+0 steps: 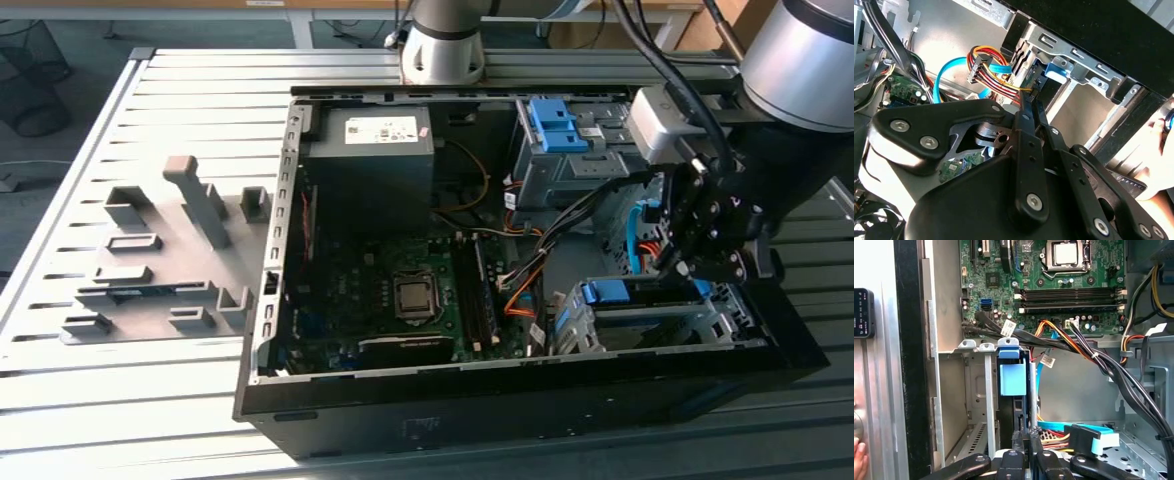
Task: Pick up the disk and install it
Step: 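Insert the first disk wire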
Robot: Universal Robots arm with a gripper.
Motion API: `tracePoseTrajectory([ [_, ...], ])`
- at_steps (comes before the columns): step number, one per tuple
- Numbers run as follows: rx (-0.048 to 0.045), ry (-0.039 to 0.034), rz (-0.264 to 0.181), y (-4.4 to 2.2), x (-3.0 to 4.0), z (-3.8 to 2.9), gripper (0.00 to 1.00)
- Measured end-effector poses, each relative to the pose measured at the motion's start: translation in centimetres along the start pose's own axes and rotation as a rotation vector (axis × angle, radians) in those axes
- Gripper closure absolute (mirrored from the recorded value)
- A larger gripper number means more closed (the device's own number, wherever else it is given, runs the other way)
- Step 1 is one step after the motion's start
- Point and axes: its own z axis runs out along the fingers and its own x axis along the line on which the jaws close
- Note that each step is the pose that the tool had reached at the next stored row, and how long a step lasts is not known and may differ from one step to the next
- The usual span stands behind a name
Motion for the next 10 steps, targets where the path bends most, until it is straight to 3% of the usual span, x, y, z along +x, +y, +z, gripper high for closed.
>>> tracePoseTrajectory([
  [10, -0.0007, -0.0068, 0.009, -0.04, 0.17, 0.22, 0.84],
])
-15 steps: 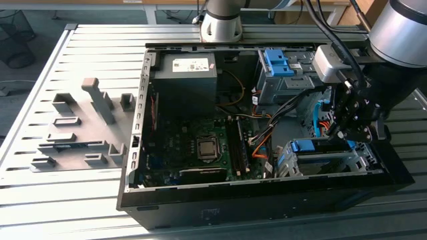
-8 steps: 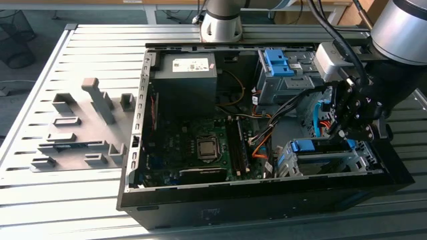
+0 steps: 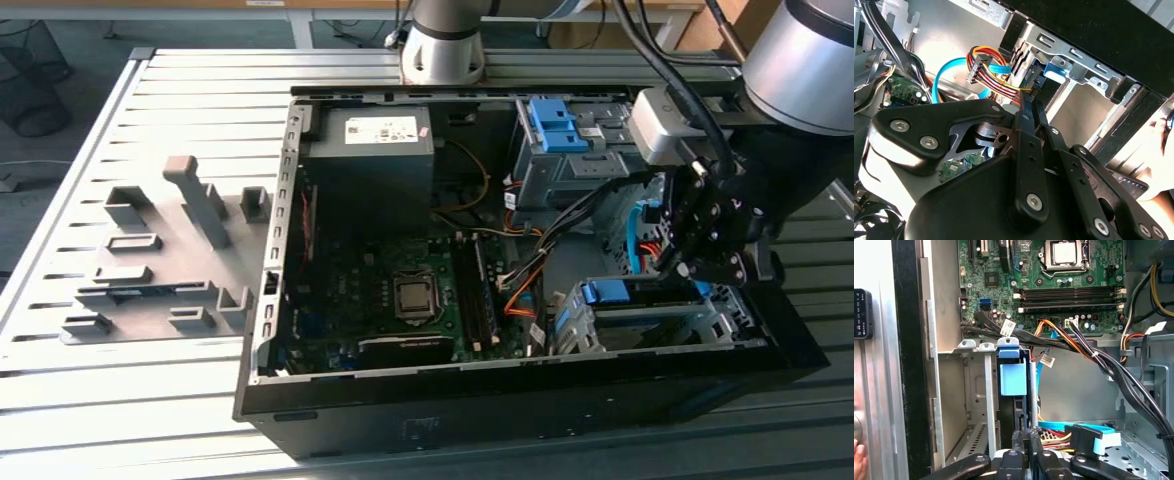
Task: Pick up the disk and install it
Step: 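Insert the first disk wire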
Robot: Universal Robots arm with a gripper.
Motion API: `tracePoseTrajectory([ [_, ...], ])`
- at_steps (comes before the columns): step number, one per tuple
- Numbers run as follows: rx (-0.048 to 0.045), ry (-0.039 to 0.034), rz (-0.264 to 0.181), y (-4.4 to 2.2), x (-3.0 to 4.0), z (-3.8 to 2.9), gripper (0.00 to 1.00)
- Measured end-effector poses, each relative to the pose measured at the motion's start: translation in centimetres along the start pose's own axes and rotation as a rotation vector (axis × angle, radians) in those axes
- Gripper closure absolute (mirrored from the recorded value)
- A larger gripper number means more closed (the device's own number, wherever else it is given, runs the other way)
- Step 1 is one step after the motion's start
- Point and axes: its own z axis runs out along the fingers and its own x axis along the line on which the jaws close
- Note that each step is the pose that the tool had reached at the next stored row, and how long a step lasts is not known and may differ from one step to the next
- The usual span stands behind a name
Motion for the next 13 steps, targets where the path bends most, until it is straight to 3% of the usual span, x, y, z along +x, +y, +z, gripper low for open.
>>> tracePoseTrajectory([
  [13, -0.0005, -0.0087, 0.001, 0.0, 0.14, 0.25, 0.84],
])
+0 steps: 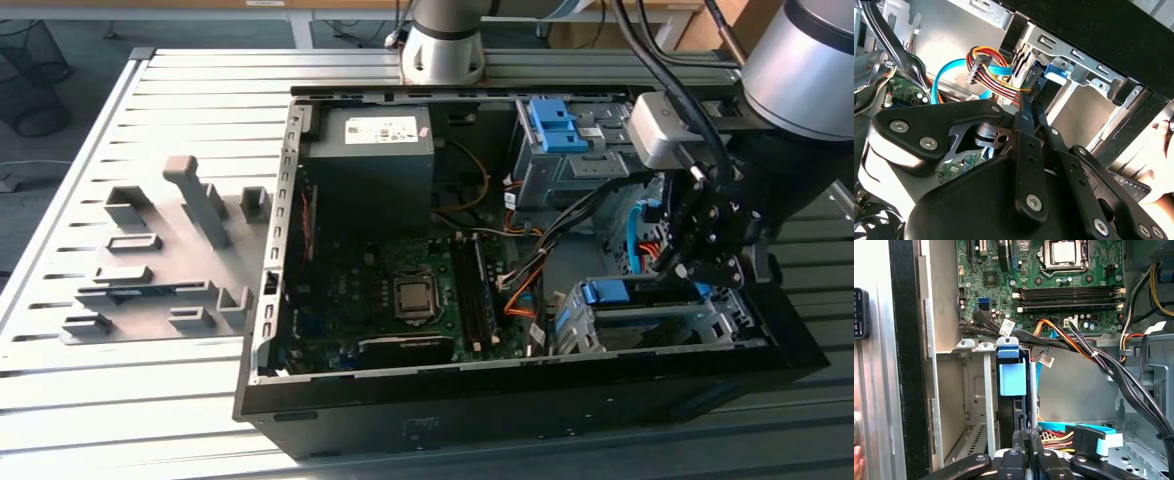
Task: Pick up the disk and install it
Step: 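Insert the first disk wire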
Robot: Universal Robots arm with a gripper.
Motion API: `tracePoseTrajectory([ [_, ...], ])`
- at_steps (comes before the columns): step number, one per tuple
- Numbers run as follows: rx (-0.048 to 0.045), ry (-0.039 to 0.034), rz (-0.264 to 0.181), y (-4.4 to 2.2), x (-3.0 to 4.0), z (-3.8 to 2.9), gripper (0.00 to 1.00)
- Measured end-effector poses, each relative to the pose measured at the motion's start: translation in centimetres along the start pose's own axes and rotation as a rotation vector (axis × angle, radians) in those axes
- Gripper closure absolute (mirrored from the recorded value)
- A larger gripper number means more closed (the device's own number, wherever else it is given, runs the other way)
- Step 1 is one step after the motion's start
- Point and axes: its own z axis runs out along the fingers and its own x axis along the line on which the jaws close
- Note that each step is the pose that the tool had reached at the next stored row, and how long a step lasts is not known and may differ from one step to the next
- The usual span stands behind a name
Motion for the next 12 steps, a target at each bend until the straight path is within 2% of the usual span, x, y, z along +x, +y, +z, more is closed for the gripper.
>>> tracePoseTrajectory([
  [5, -0.0001, -0.0021, 0.0, -0.01, 0.01, -0.3, 0.84],
  [8, -0.001, -0.0148, 0.001, -0.02, 0.13, -0.31, 0.84],
  [9, -0.0014, -0.0211, 0.001, -0.03, 0.22, -0.3, 0.84],
  [11, -0.0023, -0.0366, 0.002, -0.04, 0.43, -0.27, 0.84],
  [12, -0.0031, -0.0484, 0.002, -0.05, 0.55, -0.25, 0.84],
])
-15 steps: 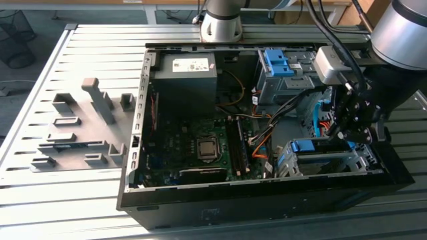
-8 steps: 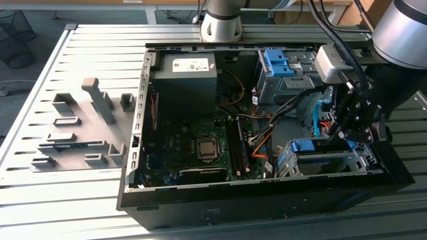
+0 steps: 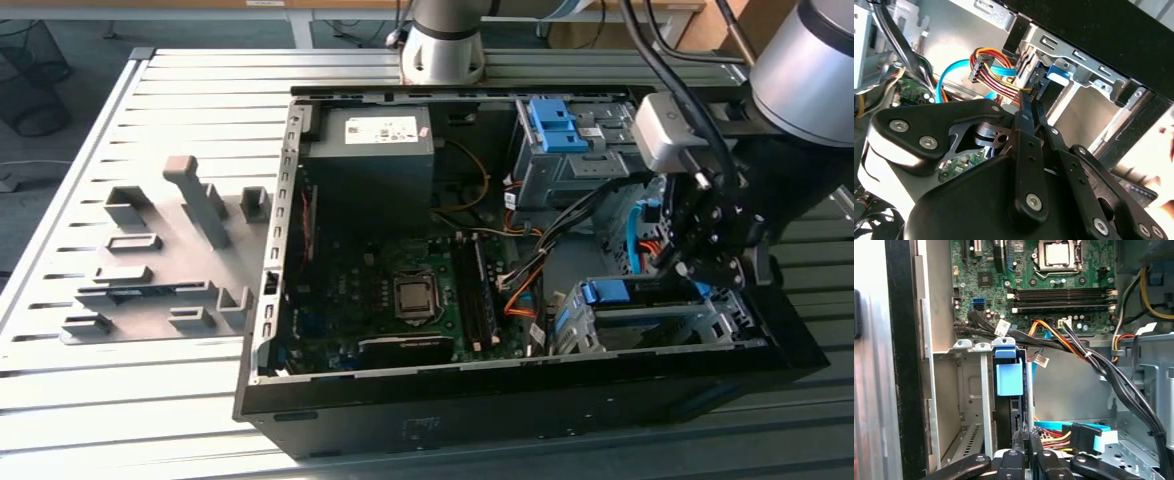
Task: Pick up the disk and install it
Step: 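Insert the first disk wire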
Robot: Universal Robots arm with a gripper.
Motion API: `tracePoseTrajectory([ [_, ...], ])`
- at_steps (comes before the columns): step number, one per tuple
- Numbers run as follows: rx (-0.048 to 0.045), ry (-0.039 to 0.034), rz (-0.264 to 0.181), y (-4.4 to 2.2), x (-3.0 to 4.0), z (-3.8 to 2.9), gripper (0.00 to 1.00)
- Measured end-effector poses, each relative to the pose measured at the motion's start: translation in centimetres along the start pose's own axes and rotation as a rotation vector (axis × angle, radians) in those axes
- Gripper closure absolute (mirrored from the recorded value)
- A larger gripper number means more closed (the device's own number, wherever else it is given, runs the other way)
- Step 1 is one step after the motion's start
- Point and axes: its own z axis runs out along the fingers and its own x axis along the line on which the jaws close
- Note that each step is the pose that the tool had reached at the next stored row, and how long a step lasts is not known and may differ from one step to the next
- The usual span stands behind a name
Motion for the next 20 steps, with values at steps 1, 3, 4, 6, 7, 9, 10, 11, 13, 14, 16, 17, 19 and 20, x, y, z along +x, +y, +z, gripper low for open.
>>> tracePoseTrajectory([
  [1, -0.0007, -0.0117, 0.001, -0.01, 0.15, 0.01, 0.84],
  [3, -0.002, -0.0315, 0.001, -0.03, 0.49, 0.0, 0.84],
  [4, -0.0023, -0.0361, 0.002, -0.05, 0.67, -0.01, 0.84],
  [6, -0.0023, -0.0371, 0.002, -0.07, 0.92, -0.01, 0.84],
  [7, -0.0024, -0.0371, 0.002, -0.08, 1.01, 0.0, 0.84],
  [9, -0.0025, -0.0372, 0.0, -0.1, 1.14, 0.01, 0.84],
  [10, -0.0026, -0.0373, -0.001, -0.1, 1.16, 0.01, 0.84],
  [11, -0.0026, -0.0372, -0.001, -0.1, 1.17, 0.01, 0.84],
  [13, -0.0029, -0.0376, -0.002, -0.11, 1.19, 0.03, 0.84],
  [14, -0.0031, -0.0377, -0.003, -0.11, 1.19, 0.05, 0.84],
  [16, -0.0035, -0.0377, -0.011, -0.11, 1.2, 0.07, 0.84],
  [17, -0.0037, -0.0379, -0.014, -0.11, 1.2, 0.08, 0.84],
  [19, -0.0039, -0.0393, -0.016, -0.13, 1.19, 0.1, 0.84],
  [20, -0.0039, -0.0396, -0.016, -0.15, 1.19, 0.1, 0.84],
])
